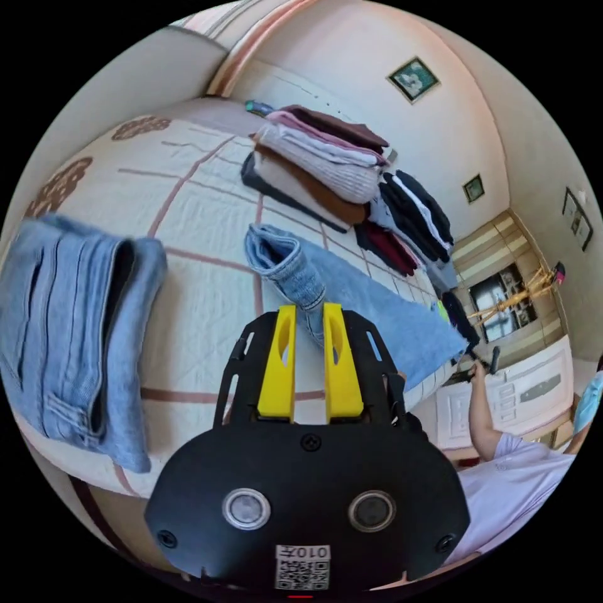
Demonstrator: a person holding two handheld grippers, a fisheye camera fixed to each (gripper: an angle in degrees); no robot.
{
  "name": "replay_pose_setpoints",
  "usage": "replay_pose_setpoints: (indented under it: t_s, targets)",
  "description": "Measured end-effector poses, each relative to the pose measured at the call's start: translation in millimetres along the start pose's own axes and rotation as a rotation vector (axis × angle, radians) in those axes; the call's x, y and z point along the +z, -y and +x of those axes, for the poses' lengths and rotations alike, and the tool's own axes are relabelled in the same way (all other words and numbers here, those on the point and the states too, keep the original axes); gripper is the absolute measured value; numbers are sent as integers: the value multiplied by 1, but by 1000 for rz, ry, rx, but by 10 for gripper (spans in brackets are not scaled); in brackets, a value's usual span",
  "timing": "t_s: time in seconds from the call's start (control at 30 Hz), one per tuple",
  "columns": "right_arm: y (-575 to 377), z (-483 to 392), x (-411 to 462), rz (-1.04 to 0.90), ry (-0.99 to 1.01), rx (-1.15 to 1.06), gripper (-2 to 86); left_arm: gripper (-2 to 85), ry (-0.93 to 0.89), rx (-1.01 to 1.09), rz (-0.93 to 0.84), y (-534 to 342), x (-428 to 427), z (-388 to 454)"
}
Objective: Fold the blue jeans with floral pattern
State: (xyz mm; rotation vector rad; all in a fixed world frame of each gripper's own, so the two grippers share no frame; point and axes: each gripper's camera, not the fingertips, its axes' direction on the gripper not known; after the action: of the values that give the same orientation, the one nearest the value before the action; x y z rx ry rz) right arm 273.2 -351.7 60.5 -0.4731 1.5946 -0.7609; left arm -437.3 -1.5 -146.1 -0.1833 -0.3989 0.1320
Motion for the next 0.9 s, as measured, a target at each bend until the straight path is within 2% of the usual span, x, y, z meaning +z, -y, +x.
replay_pose_setpoints:
  t_s: [0.07,0.13,0.2,0.27,0.33,0.37,0.43,0.53,0.57,0.63,0.7,0.83,0.9]
  targets:
    - [-34,11,59,-108,39,50,29,60,-70,-120,32,-25,-2,-29]
    - [-53,21,55,28,84,123,30,61,-51,-165,47,-42,-13,-40]
    - [-55,32,49,26,100,187,34,66,9,-112,75,-42,-30,-27]
    - [-53,36,26,65,-28,224,33,75,99,9,83,-34,-42,4]
    - [-49,29,-1,143,-78,187,35,91,250,314,32,-13,-32,73]
    - [-45,18,-19,206,-75,126,37,95,283,402,11,-8,-23,92]
    - [-38,-7,-41,276,-20,-22,42,113,388,711,-80,12,32,158]
    - [-29,-54,-65,283,93,-258,41,131,516,966,-172,42,122,213]
    - [-30,-69,-72,288,114,-296,40,132,513,994,-183,50,138,220]
    - [-37,-86,-82,320,153,-336,39,135,357,1057,-249,82,197,242]
    - [-47,-98,-90,336,185,-369,38,132,287,1076,-318,103,237,253]
    - [-73,-114,-93,295,174,-432,29,112,344,1131,-578,129,315,257]
    - [-82,-115,-90,273,162,-438,25,93,285,1118,-676,134,333,252]
